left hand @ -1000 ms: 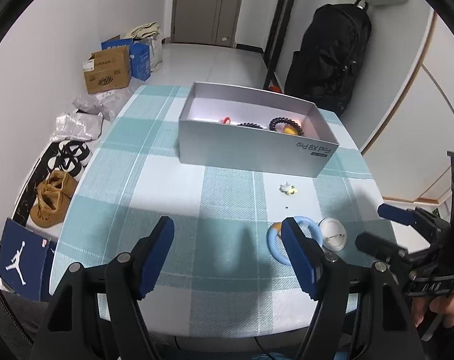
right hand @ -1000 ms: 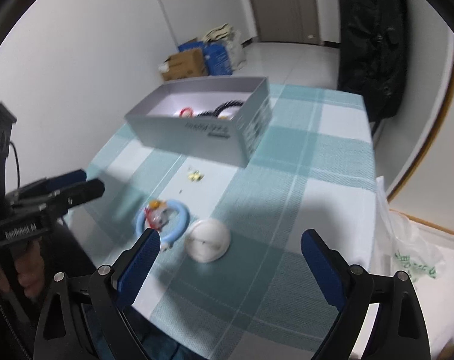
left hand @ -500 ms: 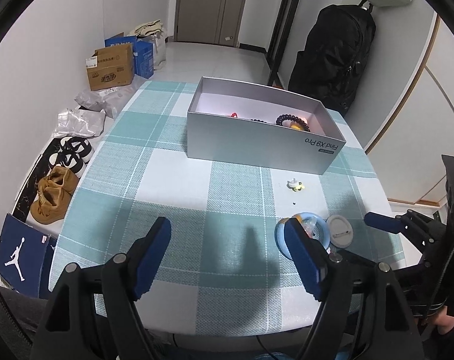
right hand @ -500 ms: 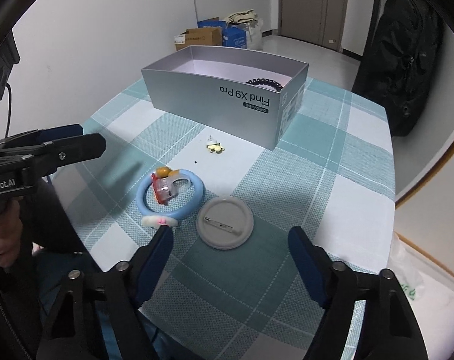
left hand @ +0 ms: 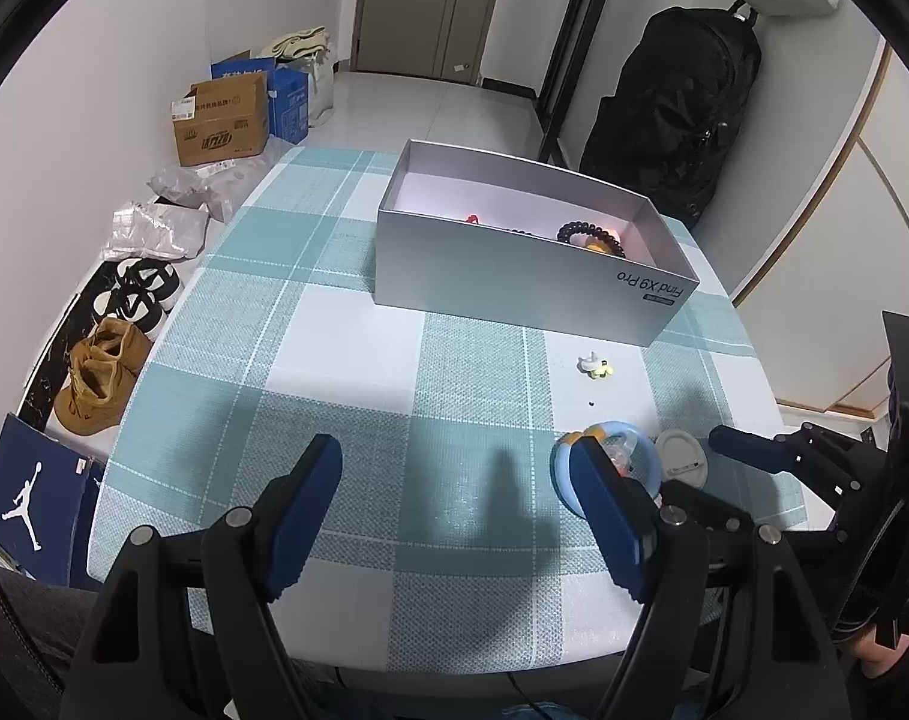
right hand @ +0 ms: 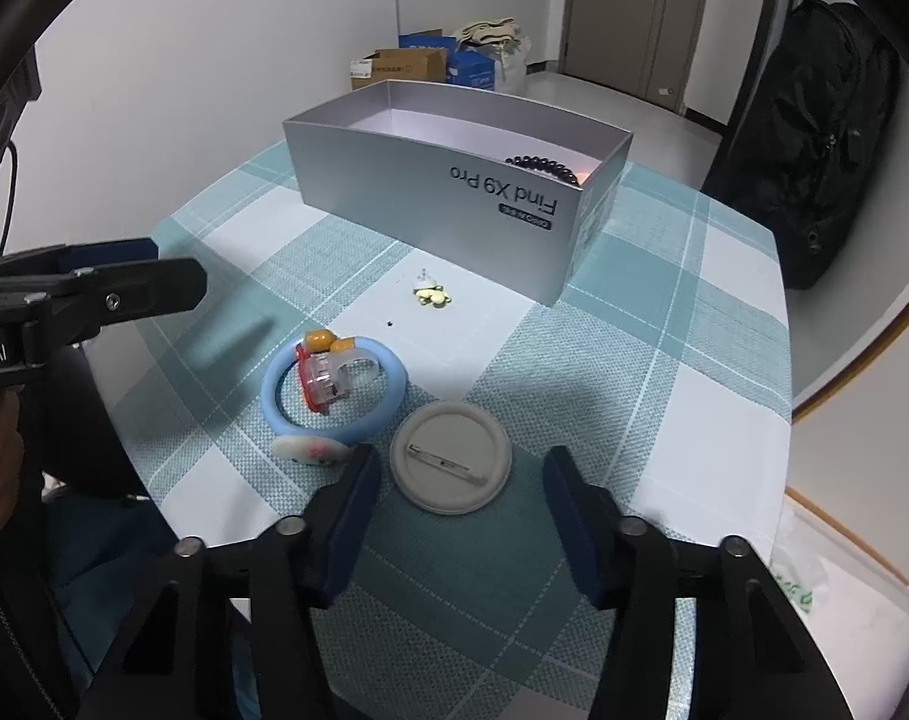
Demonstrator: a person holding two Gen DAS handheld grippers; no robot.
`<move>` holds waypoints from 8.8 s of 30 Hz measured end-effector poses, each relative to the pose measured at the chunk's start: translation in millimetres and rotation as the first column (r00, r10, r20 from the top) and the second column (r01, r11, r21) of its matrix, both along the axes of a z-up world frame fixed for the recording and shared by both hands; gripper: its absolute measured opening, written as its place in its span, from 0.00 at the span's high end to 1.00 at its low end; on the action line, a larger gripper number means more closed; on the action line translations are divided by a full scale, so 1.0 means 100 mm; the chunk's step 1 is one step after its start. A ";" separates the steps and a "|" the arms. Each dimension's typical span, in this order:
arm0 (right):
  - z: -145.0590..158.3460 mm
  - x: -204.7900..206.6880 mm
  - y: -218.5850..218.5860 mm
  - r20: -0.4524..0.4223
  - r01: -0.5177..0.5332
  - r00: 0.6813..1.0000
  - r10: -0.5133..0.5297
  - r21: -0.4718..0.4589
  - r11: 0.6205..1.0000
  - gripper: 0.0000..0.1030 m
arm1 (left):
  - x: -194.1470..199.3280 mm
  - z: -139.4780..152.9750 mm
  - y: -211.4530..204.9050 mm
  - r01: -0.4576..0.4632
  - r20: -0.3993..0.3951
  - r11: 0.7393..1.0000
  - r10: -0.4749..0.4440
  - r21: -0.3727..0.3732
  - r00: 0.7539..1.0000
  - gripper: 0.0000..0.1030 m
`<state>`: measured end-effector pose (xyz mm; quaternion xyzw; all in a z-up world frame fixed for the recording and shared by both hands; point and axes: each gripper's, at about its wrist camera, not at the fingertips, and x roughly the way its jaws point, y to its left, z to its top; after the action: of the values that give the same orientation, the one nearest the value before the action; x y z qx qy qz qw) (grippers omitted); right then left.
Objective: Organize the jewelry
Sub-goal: 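Lower the right gripper onto the white round pin badge and grasp it, then lift the white badge with the right gripper while the left gripper moves to the yellow charm, then grasp the small yellow charm with the left gripper, then carry the white badge and yellow charm over the box with both grippers, then open both grippers to drop the badge and charm into the box, then withdraw both grippers from the box toward the blue ring dish, then grasp the red-and-clear item in the blue dish with the right gripper and lift, then grasp the light blue ring with the left gripper while the right gripper holds the red item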
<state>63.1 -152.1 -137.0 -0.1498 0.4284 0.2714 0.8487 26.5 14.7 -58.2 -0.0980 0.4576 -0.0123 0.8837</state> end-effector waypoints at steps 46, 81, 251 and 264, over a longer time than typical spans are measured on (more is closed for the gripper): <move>0.50 0.57 -0.92 -0.190 0.286 0.957 -0.219 0.509 0.812 0.61 | 0.68 -0.19 -0.61 0.224 -0.123 0.973 -0.216 0.060 0.969 0.29; 0.54 0.57 -0.94 -0.188 0.280 0.959 -0.211 0.530 0.800 0.61 | 0.65 -0.09 -0.55 0.266 -0.126 0.962 -0.257 0.059 0.958 0.88; 0.44 0.14 -0.10 -0.057 0.149 0.989 -0.138 0.354 0.923 0.82 | -0.05 -0.08 -0.19 0.143 -0.114 0.973 -0.165 -0.180 0.980 0.34; 0.52 0.30 -0.61 -0.132 0.269 0.963 -0.235 0.454 0.849 0.82 | 0.14 -0.17 -0.51 0.223 -0.133 0.963 -0.244 -0.152 0.961 0.34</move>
<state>92.9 -213.3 -85.2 0.1267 0.3964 0.2583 0.8718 41.0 -36.2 -75.0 -0.1035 0.5294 -0.1401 0.8303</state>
